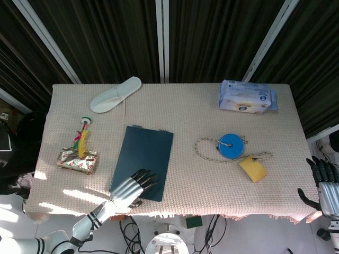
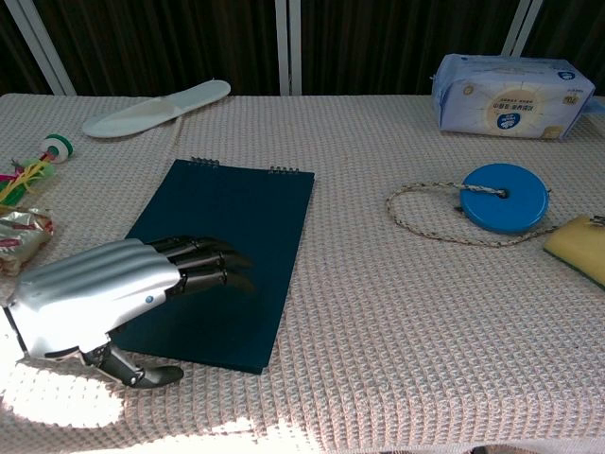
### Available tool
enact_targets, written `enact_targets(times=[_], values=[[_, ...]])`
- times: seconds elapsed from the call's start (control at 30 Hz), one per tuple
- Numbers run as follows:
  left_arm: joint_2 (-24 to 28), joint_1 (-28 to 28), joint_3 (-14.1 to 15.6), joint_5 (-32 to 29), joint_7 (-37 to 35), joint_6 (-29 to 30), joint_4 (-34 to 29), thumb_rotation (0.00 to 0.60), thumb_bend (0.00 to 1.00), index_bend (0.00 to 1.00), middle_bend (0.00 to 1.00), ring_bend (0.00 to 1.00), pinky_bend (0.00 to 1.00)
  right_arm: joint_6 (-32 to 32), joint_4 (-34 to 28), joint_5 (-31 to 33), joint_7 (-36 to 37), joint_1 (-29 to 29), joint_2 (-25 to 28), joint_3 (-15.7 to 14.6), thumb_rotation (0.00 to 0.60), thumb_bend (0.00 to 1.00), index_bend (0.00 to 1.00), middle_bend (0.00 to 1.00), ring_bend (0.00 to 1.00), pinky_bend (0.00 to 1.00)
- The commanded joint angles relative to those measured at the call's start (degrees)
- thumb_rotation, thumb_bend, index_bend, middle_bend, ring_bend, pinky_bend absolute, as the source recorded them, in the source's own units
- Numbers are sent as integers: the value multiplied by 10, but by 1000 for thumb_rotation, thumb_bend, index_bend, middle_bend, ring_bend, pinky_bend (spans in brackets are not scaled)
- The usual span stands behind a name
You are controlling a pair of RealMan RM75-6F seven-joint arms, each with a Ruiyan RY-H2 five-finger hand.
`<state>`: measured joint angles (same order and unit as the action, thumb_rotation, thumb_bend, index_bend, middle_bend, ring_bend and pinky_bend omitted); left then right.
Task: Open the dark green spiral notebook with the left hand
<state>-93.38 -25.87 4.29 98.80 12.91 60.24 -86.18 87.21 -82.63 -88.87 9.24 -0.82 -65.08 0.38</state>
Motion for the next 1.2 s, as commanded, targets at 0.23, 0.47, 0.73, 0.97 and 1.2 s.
enact_targets(times=[0.23,0.47,0.73,0.97,1.2], values=[[-9,-5,2,-13,6,0,12,600,247,219,92,0,99,-1,3,1,3,0,0,0,600,295,0,0,0,0],[-13,-7,2,-18,6,9,20,600,284,257,100,0,99,-1,6,2,6,-1,0,0,600,295,0,0,0,0],[-25,0,-3,-25,9,37,34,600,388,320,118,0,99,-2,4,1,3,0,-1,0,600,296,0,0,0,0],[-66,16,-23,5,11,127,108,600,416,344,164,0,99,-2,3,2,0,0,-1,0,600,296,0,0,0,0],[-95,14,-51,-22,7,137,176,600,404,389,169,0,100,-2,2,4,-1,-1,0,0,600,295,0,0,0,0]])
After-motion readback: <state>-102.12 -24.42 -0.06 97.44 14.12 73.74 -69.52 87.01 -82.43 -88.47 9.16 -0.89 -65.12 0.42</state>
